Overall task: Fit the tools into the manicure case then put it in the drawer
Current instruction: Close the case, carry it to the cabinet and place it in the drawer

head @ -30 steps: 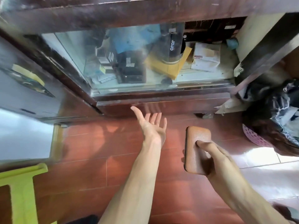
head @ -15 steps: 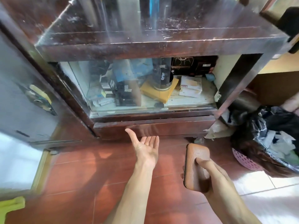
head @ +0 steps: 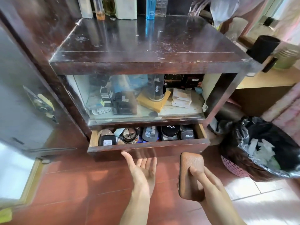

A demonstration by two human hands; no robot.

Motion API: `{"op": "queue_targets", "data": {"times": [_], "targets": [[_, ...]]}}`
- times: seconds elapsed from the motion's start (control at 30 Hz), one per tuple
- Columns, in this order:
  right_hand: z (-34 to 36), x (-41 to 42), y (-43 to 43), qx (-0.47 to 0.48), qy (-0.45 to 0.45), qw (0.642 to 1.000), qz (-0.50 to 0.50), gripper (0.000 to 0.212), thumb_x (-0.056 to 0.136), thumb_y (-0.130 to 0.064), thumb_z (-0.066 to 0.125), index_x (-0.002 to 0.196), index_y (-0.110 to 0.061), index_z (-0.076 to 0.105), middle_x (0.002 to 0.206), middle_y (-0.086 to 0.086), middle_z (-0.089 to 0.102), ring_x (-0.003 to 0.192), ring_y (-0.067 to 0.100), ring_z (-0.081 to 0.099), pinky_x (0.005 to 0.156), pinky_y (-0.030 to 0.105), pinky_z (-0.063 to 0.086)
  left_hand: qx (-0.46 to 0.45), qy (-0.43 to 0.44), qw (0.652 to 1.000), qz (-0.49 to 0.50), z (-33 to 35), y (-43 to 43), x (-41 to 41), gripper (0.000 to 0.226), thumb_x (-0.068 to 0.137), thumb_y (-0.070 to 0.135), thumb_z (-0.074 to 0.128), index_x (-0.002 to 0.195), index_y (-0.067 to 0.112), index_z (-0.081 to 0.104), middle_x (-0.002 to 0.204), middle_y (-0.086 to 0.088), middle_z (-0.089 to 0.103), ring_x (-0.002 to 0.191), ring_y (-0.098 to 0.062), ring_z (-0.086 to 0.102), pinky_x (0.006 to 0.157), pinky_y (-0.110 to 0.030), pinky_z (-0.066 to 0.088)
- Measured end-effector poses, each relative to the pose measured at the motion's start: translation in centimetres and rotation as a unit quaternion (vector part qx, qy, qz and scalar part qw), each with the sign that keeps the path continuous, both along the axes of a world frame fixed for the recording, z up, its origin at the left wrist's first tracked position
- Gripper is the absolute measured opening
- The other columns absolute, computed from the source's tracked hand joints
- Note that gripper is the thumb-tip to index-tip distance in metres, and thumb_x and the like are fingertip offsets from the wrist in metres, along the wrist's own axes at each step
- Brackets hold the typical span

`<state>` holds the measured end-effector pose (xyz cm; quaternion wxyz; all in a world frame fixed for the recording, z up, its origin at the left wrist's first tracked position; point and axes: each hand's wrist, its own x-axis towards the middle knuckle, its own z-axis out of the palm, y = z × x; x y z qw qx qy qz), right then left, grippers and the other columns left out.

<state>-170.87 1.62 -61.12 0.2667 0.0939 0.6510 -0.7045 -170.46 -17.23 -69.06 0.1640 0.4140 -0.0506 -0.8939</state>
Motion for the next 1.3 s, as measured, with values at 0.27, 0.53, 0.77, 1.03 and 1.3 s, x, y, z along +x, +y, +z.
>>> {"op": "queue_targets", "data": {"times": [0.27, 0.53, 0.77, 1.03, 1.3], "targets": [[0.5, -0.2, -0.8, 0.042, 0.105, 0.992, 0.060, 0.029, 0.083, -0.043, 0.074, 0.105, -0.025, 0.078, 0.093, 0.010, 0.081, 0.087, 0.020, 0.076, 0.074, 0.030, 0.064, 0.015, -0.027, 1.000, 0.004, -0.1, 1.1, 1.7, 0.139, 0.050, 0.085, 0.066, 0.160, 0.013, 0.023, 0.158, -0.011, 0.036, 0.143, -0.024, 0.044, 0.109, -0.045, 0.049], [3.4, -6.4, -5.1, 0.131, 0.244, 0.945, 0.176, 0.016, 0.087, -0.041, 0.076, 0.098, -0.032, 0.069, 0.091, 0.009, 0.079, 0.078, 0.018, 0.073, 0.068, 0.032, 0.059, 0.034, -0.028, 0.999, 0.008, -0.7, 1.9, 3.6, 0.125, 0.058, 0.082, 0.064, 0.157, 0.013, 0.029, 0.140, -0.006, 0.044, 0.132, -0.027, 0.047, 0.113, -0.051, 0.045], [1.0, -12.2, -11.4, 0.323, 0.346, 0.780, 0.409, 0.028, 0.108, -0.031, 0.060, 0.134, -0.022, 0.068, 0.120, -0.007, 0.070, 0.110, 0.015, 0.063, 0.085, 0.025, 0.040, 0.014, -0.047, 0.998, -0.027, -0.6, 1.4, 4.6, 0.120, 0.063, 0.077, 0.063, 0.155, 0.006, 0.032, 0.137, -0.014, 0.051, 0.122, -0.026, 0.060, 0.111, -0.049, 0.047], [-0.1, -12.0, -14.8, 0.401, 0.282, 0.700, 0.519, 0.025, 0.115, -0.018, 0.038, 0.099, -0.012, 0.057, 0.096, -0.003, 0.055, 0.094, 0.021, 0.050, 0.069, 0.025, 0.027, -0.017, -0.069, 0.997, -0.035, 0.1, 1.1, 5.3, 0.113, 0.066, 0.075, 0.063, 0.153, 0.008, 0.036, 0.133, -0.015, 0.060, 0.122, -0.027, 0.061, 0.095, -0.042, 0.053], [-1.1, -10.6, -14.3, 0.445, 0.344, 0.700, 0.440, 0.023, 0.106, -0.031, 0.056, 0.113, -0.022, 0.076, 0.118, 0.008, 0.075, 0.108, 0.037, 0.067, 0.080, 0.036, 0.047, -0.017, -0.066, 0.997, -0.039, 0.7, 1.1, 5.2, 0.110, 0.067, 0.078, 0.062, 0.150, 0.009, 0.043, 0.136, -0.013, 0.062, 0.125, -0.025, 0.060, 0.089, -0.044, 0.056]]}}
